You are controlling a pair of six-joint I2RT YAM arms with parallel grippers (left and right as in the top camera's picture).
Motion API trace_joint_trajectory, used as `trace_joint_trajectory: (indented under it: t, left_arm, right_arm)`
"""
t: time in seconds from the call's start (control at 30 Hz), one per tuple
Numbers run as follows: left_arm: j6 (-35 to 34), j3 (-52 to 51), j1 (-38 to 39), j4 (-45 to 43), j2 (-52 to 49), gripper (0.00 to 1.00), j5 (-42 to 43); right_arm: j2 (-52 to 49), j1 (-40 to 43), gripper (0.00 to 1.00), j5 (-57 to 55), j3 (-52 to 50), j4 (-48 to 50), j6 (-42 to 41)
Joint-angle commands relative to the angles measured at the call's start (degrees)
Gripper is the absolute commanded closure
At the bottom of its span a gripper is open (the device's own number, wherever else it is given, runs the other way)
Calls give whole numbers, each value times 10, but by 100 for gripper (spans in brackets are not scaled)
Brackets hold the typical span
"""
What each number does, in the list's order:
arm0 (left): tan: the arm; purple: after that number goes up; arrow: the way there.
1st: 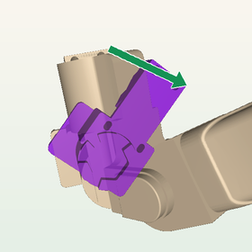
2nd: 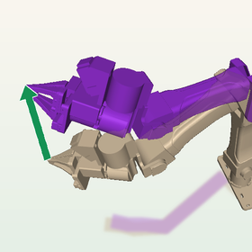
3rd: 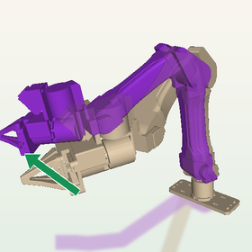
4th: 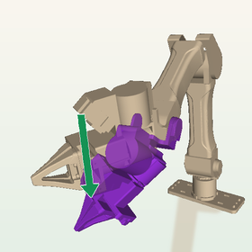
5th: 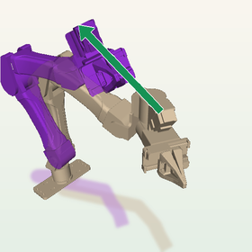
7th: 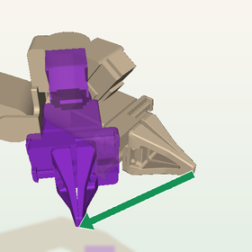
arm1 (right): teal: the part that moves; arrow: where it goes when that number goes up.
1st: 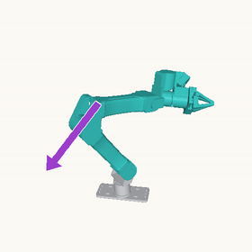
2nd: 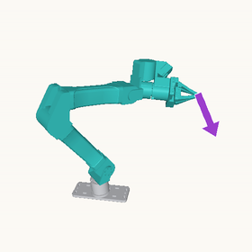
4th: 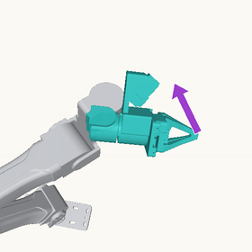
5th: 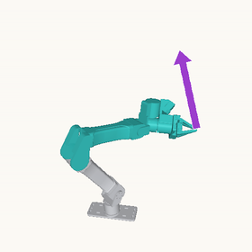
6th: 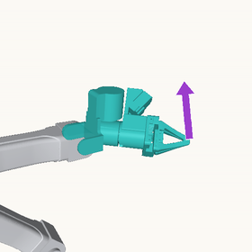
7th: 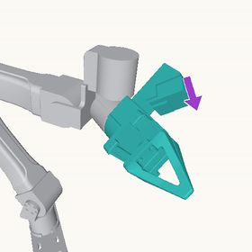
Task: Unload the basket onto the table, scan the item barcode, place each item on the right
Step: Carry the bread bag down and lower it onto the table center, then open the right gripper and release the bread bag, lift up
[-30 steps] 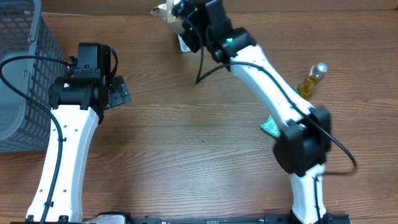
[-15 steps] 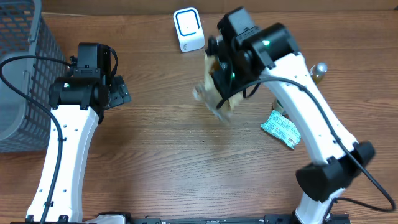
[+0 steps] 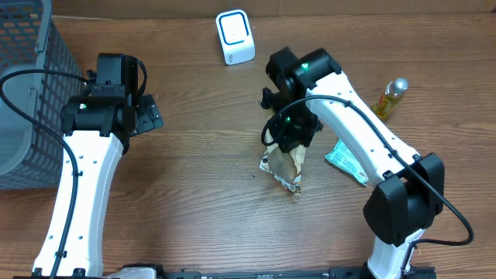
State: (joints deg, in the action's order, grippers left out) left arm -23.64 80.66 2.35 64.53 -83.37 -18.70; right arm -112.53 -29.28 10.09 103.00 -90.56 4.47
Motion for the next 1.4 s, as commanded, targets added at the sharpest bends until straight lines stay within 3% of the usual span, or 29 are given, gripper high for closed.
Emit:
trace_joint_trajectory:
  t: [0.0,0.3,0.5,0.57,0.7,0.77,0.8,0.97,1.23,1.37]
  left_arm:
    - [-6,4,-1,-1,-2,0,-8]
    - [-6,4,-1,-1,-2,0,-8]
    - [-6,4,-1,-1,-2,0,-8]
    - [-6,4,-1,-1,-2,0,-8]
    - [-6,4,-1,-1,-2,1,-8]
    - [-6,4,-1,-1,-2,1,-8]
    - [-6,4,-1,-1,-2,0,-8]
    - [-6,4,-1,-1,-2,0,-8]
    - [-6,4,-1,-1,-2,0,-8]
    - [-6,4,-1,-1,-2,0,-8]
  right_arm:
    - [3,1,96,9,-34,6,-2]
    - [3,1,96,29,-103,43,-2]
    - [3,2,89,12,-111,72,-2]
    - [3,2,79,-9,-111,76,-2]
    - [3,2,79,-41,-111,88,-2]
    - [3,2,72,-41,-111,96,-2]
    - [3,2,64,-41,-111,99,-2]
    - [3,2,0,-41,-111,127,-2]
    - [3,2,0,-62,-111,161,-6]
    - [3,2,0,-139,-111,180,-75]
